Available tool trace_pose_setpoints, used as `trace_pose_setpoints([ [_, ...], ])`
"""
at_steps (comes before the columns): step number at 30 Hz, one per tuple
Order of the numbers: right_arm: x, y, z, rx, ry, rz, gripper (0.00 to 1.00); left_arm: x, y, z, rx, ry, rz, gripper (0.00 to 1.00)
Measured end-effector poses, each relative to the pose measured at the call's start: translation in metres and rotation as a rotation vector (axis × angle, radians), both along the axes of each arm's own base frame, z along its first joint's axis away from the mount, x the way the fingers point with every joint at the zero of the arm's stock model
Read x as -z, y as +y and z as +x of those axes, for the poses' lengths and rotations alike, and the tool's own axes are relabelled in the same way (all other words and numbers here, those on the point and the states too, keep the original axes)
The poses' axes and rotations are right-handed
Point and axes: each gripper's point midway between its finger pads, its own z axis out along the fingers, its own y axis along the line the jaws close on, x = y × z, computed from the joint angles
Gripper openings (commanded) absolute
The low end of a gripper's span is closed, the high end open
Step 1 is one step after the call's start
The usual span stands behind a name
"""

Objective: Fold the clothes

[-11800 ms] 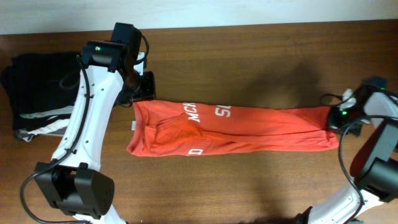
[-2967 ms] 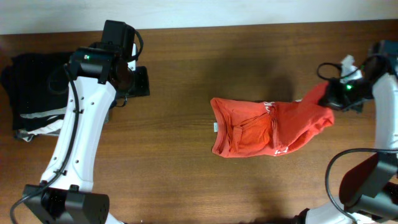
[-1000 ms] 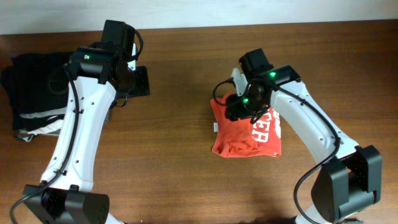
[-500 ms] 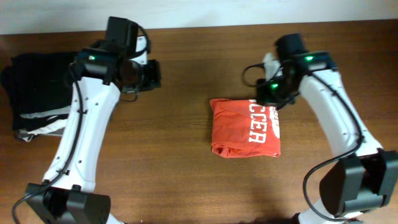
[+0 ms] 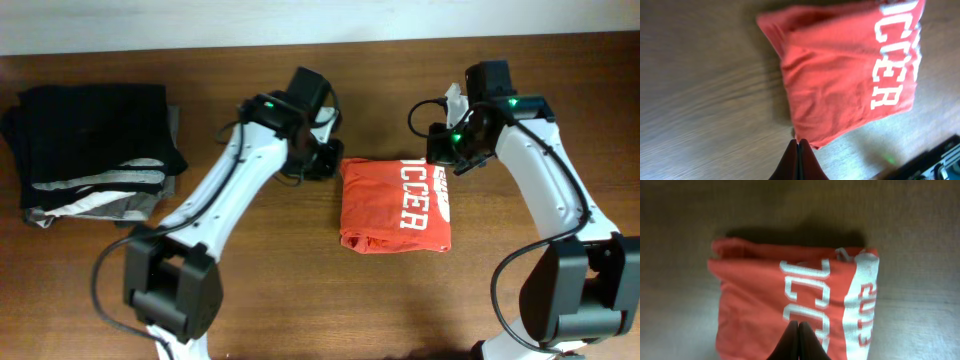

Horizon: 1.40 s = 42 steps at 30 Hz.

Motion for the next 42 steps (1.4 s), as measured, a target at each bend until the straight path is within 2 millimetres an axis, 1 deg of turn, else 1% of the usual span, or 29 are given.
trace_pose_setpoints([
  [5, 0.018, 0.0, 0.014, -0.003, -0.078, 0.001, 0.04, 0.02, -0.016, -0.012, 0.043, 0.053, 0.007, 0.0],
  [9, 0.036, 0.0, 0.018, -0.005, -0.116, 0.001, 0.04, 0.033, -0.03, -0.014, 0.072, 0.059, 0.004, 0.0],
  [13, 0.054, 0.0, 0.011, -0.006, -0.108, 0.0, 0.04, 0.053, -0.046, -0.016, 0.101, 0.073, -0.001, 0.0],
  [16, 0.063, 0.0, 0.004, -0.007, -0.086, 0.0, 0.04, 0.072, -0.055, -0.024, 0.123, 0.122, 0.001, 0.0],
  [18, 0.064, 0.0, 0.005, -0.009, -0.086, -0.001, 0.04, 0.084, -0.059, -0.031, 0.137, 0.154, 0.007, 0.0],
  [20, 0.067, 0.0, 0.008, -0.011, -0.094, -0.002, 0.04, 0.096, -0.063, -0.039, 0.152, 0.183, 0.019, 0.0],
  [22, 0.073, 0.0, 0.011, -0.013, -0.091, -0.002, 0.04, 0.103, -0.064, -0.047, 0.162, 0.202, 0.029, 0.0],
  [24, 0.083, 0.0, 0.013, -0.014, -0.08, -0.003, 0.04, 0.108, -0.064, -0.054, 0.171, 0.218, 0.039, 0.0],
  [29, 0.117, 0.003, 0.019, -0.024, -0.046, 0.008, 0.04, 0.12, -0.06, -0.071, 0.185, 0.258, 0.061, 0.0],
  [31, 0.118, 0.005, 0.021, -0.027, -0.05, 0.018, 0.05, 0.123, -0.059, -0.074, 0.187, 0.268, 0.062, 0.0],
  [37, 0.116, 0.006, 0.02, -0.032, -0.047, 0.026, 0.15, 0.126, -0.053, -0.084, 0.19, 0.286, 0.074, 0.0],
  [40, 0.111, 0.006, 0.017, -0.034, -0.016, 0.024, 0.16, 0.126, -0.053, -0.085, 0.201, 0.281, 0.077, 0.0],
  [42, 0.103, 0.004, 0.013, -0.029, 0.01, 0.018, 0.19, 0.123, -0.05, -0.083, 0.211, 0.264, 0.092, 0.0],
])
